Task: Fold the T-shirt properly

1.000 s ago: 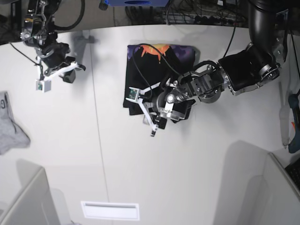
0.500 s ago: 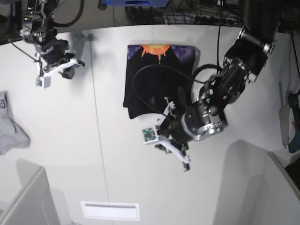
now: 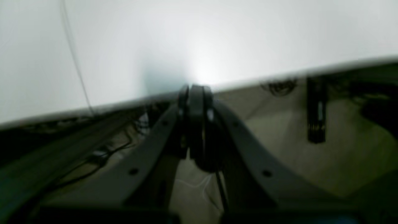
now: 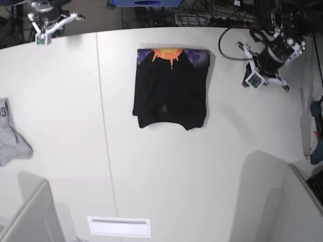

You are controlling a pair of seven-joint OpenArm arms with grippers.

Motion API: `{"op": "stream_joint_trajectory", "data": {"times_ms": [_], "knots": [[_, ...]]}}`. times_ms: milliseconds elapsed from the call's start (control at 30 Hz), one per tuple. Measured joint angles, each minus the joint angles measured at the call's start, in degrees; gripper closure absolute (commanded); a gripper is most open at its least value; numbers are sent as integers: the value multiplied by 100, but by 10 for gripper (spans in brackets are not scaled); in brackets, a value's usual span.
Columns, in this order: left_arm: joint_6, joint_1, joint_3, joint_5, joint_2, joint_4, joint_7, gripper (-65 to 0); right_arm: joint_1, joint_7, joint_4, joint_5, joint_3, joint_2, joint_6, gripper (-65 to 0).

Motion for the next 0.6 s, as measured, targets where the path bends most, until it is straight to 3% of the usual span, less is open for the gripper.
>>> {"op": "stream_joint_trajectory", "data": {"times_ms": [133, 167, 267, 367, 467, 600], "knots": [[-44, 1285, -592, 72, 48, -55, -291, 0, -822, -76, 0, 33, -42, -28, 59, 0], [-44, 1486, -684, 37, 37, -72, -313, 0, -962, -330, -2, 42, -59, -31, 74, 0], [-44, 1834, -791, 2, 24, -446, -409, 0, -964, -811, -251, 0, -422, 20, 44, 0], [0, 2114, -745, 2, 28, -1049, -420, 0, -595, -918, -955, 13, -997, 52, 55, 0], [42, 2087, -372, 39, 35, -2116, -514, 0, 83, -911, -2166, 26, -2017, 437, 109, 0], [20, 1585, 184, 92, 326, -4277, -2022, 0, 1429, -452, -4249, -4, -3797, 710, 15, 0]]}}
